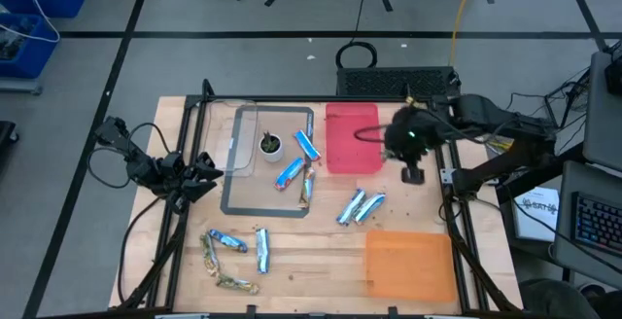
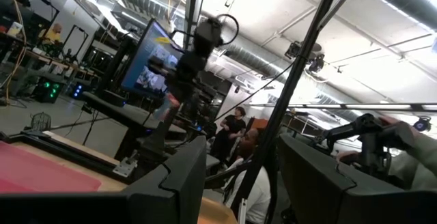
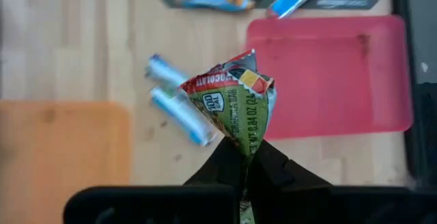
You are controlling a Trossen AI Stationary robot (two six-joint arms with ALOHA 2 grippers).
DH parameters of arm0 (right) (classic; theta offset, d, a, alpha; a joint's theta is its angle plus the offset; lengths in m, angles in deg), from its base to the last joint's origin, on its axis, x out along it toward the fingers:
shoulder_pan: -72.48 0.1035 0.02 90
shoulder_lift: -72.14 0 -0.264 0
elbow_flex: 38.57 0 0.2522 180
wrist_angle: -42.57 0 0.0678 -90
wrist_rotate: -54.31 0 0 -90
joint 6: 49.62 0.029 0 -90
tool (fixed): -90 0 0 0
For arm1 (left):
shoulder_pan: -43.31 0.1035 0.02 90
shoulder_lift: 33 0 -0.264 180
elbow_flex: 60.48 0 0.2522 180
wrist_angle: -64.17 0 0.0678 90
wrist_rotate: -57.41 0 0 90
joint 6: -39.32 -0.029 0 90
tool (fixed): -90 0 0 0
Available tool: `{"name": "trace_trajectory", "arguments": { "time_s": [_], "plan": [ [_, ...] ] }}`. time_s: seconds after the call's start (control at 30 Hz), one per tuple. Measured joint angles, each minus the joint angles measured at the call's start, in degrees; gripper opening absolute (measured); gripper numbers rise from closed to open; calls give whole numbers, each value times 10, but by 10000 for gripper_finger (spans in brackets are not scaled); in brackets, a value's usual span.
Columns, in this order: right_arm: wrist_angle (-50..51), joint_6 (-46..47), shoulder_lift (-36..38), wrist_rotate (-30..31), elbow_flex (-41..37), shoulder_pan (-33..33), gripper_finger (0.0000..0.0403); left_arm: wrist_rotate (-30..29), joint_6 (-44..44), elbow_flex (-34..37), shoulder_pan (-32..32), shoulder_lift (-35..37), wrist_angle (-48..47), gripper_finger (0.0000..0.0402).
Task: Pick and place Granola Bars by type
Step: Put the red granola bar into the red bin
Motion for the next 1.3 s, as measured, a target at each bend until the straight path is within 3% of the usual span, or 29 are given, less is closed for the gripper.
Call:
{"name": "trace_trajectory", "arguments": {
  "time_s": [0.63, 0.97, 1.3],
  "plan": [
    [-117, -218, -147, -15, 0, -183, 0, 0, 0, 0, 0, 0, 0, 184],
    [-167, -237, -228, -26, 0, -200, 0, 0, 0, 0, 0, 0, 0, 184],
    [-205, -192, -281, -13, 0, -205, 0, 0, 0, 0, 0, 0, 0, 184]
  ]
}}
